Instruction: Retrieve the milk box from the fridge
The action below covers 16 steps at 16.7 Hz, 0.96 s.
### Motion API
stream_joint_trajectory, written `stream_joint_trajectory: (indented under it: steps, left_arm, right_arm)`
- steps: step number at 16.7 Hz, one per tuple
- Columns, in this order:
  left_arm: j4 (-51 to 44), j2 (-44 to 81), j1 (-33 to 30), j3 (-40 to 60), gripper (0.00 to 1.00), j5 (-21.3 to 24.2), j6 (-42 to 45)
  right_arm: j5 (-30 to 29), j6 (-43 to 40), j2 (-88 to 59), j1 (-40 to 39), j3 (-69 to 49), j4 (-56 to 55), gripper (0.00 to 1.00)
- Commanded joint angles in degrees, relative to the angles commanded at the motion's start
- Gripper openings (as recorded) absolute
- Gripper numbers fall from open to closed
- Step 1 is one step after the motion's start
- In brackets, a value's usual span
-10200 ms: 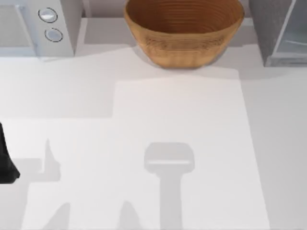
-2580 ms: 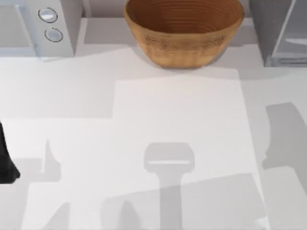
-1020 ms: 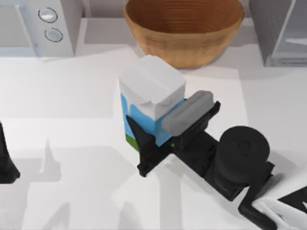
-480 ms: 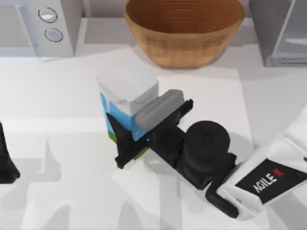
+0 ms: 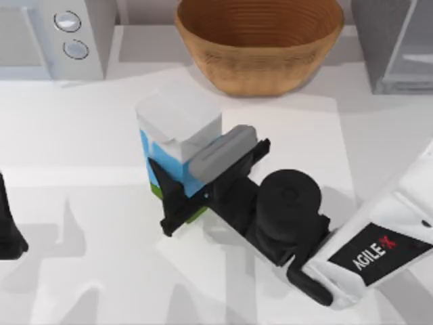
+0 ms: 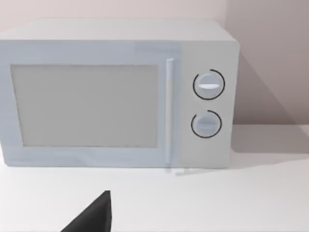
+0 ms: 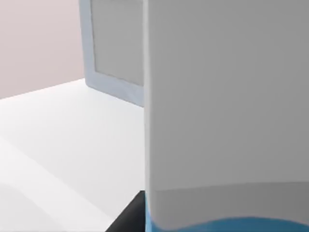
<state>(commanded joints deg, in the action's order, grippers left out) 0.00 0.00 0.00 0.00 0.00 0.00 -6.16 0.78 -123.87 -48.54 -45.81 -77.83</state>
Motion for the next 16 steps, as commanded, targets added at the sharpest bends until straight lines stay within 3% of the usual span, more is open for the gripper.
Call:
stream_joint_trajectory:
  steps: [10,16]
  left_arm:
    - [0.0,0.0,0.0,0.0,1.00,0.0,0.0]
    - [0.0,0.0,0.0,0.0,1.00,0.0,0.0]
  right_arm:
    - [0.0,0.0,0.0,0.0,0.0,0.0,0.98]
    - [0.0,0.0,0.0,0.0,0.0,0.0,1.00]
